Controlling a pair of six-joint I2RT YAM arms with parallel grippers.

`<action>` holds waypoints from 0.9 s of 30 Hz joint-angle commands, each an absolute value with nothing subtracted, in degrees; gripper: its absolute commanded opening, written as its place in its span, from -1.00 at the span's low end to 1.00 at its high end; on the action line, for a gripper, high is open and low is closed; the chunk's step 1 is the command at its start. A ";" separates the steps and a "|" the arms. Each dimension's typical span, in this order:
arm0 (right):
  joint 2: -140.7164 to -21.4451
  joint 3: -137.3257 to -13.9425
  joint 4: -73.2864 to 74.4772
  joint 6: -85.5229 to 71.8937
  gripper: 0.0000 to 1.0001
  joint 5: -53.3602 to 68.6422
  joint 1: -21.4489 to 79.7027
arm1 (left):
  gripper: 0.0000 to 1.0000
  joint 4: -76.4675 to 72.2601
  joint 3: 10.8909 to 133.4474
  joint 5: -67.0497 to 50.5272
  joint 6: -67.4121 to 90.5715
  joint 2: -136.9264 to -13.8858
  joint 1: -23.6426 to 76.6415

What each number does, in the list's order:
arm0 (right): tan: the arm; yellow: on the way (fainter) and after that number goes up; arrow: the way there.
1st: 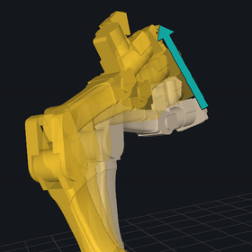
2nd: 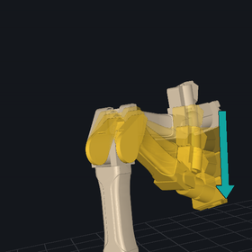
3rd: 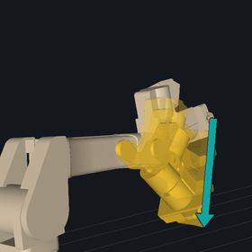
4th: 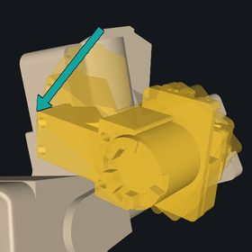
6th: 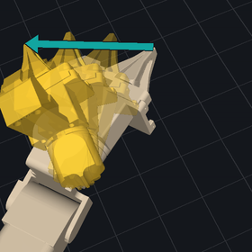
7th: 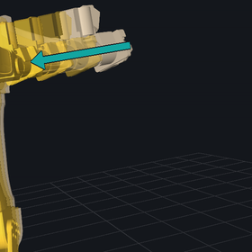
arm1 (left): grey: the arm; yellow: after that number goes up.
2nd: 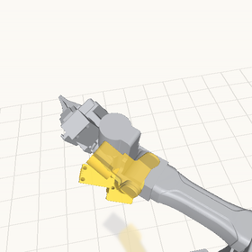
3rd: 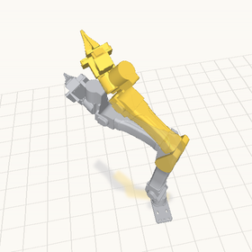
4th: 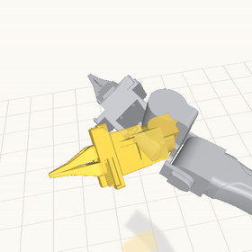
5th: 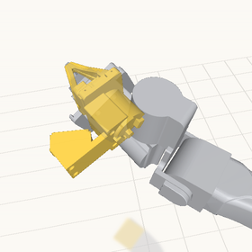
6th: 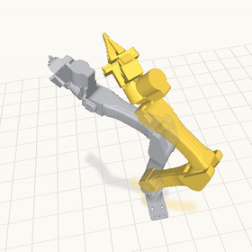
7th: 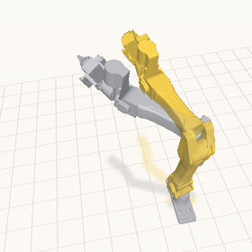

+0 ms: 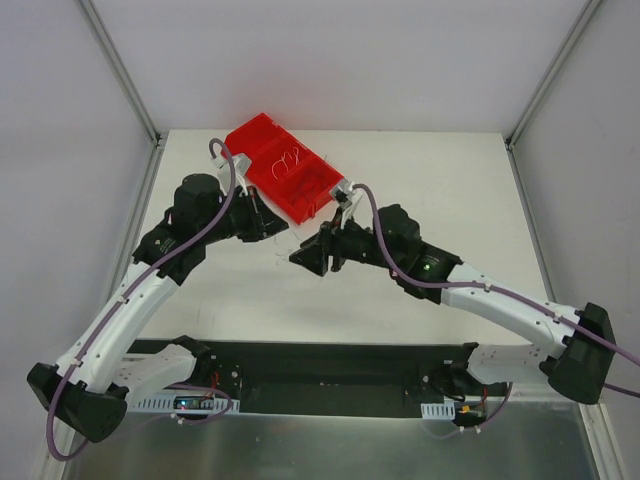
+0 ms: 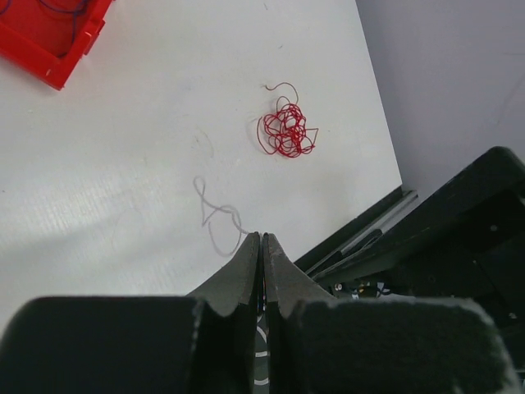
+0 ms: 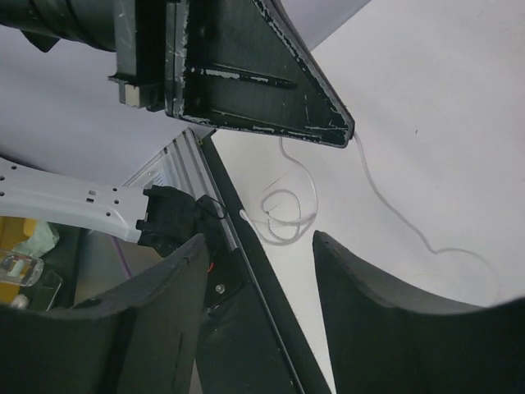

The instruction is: Untangle the cables

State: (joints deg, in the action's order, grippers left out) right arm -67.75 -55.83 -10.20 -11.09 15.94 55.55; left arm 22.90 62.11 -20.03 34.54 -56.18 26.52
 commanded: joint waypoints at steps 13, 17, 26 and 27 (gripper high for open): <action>-76.90 -62.14 -5.36 -10.46 -0.22 -1.91 61.17 | -1.00 15.82 58.97 -24.96 38.58 -56.16 26.02; -78.57 -59.86 -7.90 -8.97 -0.33 -5.79 62.31 | -1.00 15.12 58.54 -25.40 39.02 -55.90 26.02; -77.79 -53.62 -8.45 -8.17 -0.74 -8.69 62.67 | -1.00 14.77 59.06 -25.40 38.50 -56.25 26.02; -77.35 -52.92 -8.18 -8.35 -0.74 -9.05 62.67 | -1.00 14.77 59.41 -25.49 38.41 -56.25 26.02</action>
State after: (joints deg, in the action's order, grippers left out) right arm -79.35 -54.78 -7.62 -9.13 -5.65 62.37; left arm 17.65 58.98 -23.99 38.17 -56.95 26.52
